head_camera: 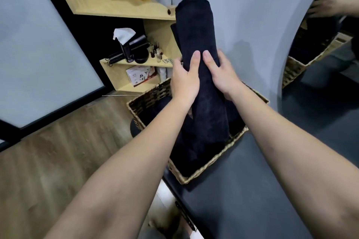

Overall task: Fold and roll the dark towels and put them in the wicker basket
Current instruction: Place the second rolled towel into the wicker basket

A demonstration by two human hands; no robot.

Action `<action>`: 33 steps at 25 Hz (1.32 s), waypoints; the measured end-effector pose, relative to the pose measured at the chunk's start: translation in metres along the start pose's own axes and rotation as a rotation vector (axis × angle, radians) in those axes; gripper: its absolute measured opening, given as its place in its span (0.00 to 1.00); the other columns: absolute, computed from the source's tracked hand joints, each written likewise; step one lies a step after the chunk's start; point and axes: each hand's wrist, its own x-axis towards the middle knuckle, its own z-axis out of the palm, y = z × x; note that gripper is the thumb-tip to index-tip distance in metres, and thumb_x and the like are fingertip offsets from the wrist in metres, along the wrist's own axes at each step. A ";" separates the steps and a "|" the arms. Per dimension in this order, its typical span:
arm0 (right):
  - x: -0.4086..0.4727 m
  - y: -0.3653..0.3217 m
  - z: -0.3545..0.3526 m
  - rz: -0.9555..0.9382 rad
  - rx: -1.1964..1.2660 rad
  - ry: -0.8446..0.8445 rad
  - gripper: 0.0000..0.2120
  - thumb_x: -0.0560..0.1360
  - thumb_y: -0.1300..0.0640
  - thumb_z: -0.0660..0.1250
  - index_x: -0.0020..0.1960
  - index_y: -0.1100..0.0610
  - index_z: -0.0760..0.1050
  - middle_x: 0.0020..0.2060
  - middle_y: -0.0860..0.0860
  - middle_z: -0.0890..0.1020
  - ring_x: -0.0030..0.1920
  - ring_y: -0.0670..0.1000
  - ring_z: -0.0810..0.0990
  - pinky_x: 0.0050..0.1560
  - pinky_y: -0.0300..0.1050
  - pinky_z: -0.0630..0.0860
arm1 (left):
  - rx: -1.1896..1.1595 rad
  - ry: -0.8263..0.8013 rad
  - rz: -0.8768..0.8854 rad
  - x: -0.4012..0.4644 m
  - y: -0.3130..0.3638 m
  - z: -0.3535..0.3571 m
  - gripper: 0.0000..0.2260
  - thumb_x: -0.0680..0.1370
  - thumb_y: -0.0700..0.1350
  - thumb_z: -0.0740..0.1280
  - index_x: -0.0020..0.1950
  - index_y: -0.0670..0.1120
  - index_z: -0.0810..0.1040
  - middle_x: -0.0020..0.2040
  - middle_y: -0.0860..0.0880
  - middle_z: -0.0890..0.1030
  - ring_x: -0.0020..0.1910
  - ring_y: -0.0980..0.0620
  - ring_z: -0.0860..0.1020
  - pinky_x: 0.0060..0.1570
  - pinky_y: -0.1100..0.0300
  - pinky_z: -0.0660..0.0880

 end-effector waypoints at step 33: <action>0.055 0.213 -0.020 0.370 -0.408 -0.378 0.15 0.78 0.45 0.71 0.62 0.47 0.80 0.55 0.42 0.86 0.58 0.41 0.82 0.68 0.50 0.75 | 0.053 0.055 -0.973 0.023 -0.166 0.102 0.26 0.84 0.61 0.52 0.70 0.42 0.65 0.69 0.41 0.74 0.64 0.38 0.76 0.62 0.47 0.72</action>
